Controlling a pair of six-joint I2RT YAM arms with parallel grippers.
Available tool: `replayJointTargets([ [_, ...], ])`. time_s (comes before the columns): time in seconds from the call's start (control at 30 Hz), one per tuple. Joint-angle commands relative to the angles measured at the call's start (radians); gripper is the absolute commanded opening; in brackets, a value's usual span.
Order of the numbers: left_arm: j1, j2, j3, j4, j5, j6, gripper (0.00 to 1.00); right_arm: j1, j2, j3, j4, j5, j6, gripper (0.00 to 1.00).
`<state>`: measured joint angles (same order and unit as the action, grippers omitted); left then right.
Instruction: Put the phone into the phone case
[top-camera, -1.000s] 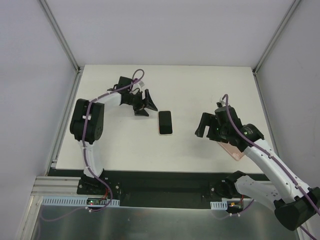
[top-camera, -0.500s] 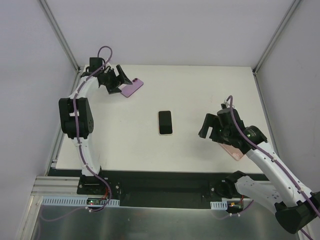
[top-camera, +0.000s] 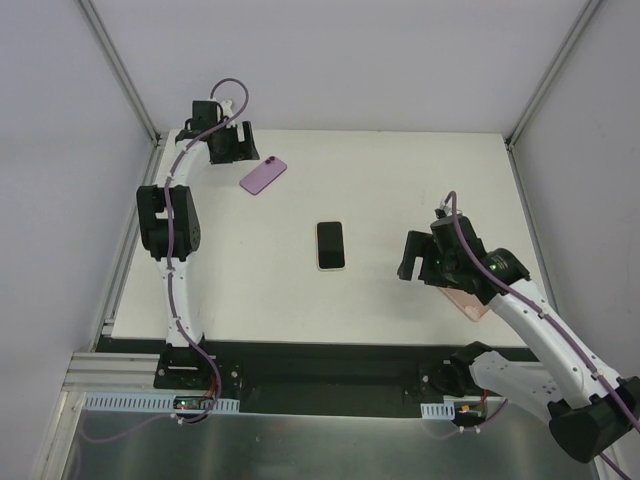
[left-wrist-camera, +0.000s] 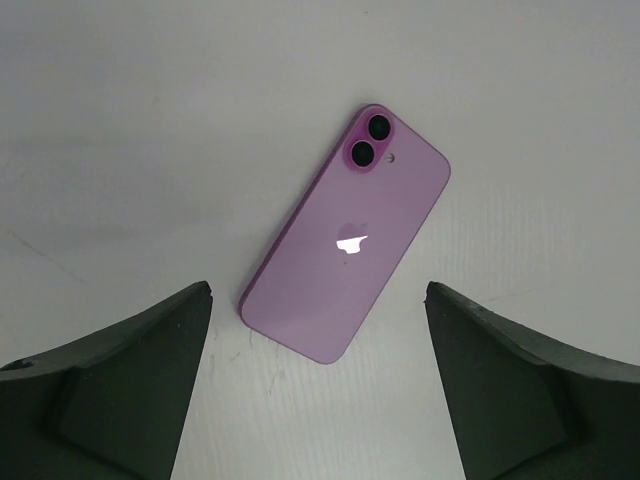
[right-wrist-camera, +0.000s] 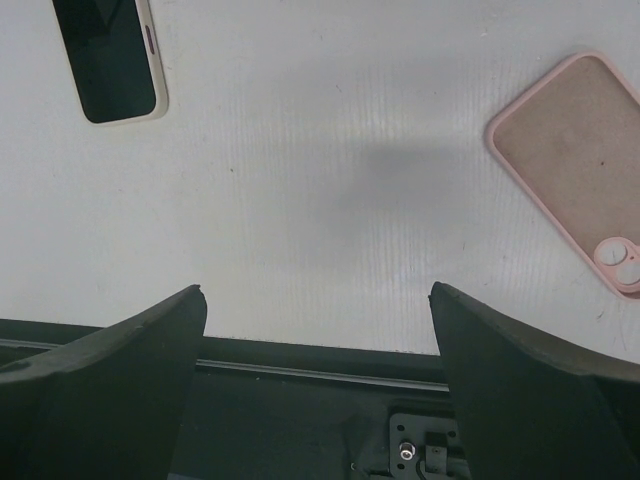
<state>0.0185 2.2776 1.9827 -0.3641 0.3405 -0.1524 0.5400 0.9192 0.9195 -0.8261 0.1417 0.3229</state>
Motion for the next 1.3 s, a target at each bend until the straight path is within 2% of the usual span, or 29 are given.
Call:
replayJointTargets([
  [0.0, -0.015, 0.036, 0.05, 0.002, 0.001, 0.172, 0.84, -0.003, 0.024, 0.047, -0.019, -0.014, -0.041, 0.96],
  [0.07, -0.015, 0.045, 0.05, 0.002, -0.003, 0.214, 0.81, -0.005, 0.035, 0.053, -0.021, -0.013, -0.045, 0.96],
  [0.23, -0.106, 0.045, 0.016, 0.002, -0.162, 0.447, 0.9, -0.003, 0.029, 0.05, -0.022, -0.016, -0.058, 0.96],
  [0.3, -0.127, 0.045, -0.001, 0.002, -0.178, 0.522, 0.91, -0.003, 0.021, 0.044, -0.027, -0.013, -0.061, 0.96],
  [0.37, -0.13, 0.039, -0.016, 0.002, -0.137, 0.551, 0.92, -0.005, 0.014, 0.036, -0.028, -0.004, -0.068, 0.96],
  [0.53, -0.129, 0.037, -0.044, 0.002, -0.058, 0.568, 0.94, -0.005, 0.007, 0.033, -0.033, 0.01, -0.081, 0.96],
  [0.8, -0.123, 0.082, -0.007, -0.021, -0.113, 0.565, 0.97, -0.006, 0.021, 0.039, -0.031, 0.021, -0.097, 0.96],
  [1.0, -0.118, 0.097, -0.015, -0.049, -0.077, 0.565, 0.96, -0.011, 0.044, 0.055, -0.028, 0.024, -0.104, 0.96],
  [1.13, -0.118, 0.099, -0.024, -0.053, -0.075, 0.567, 0.93, -0.014, 0.049, 0.058, -0.024, 0.022, -0.105, 0.96],
  [1.27, -0.118, 0.086, -0.042, -0.056, -0.1, 0.568, 0.84, -0.012, 0.043, 0.056, -0.022, 0.021, -0.099, 0.96],
])
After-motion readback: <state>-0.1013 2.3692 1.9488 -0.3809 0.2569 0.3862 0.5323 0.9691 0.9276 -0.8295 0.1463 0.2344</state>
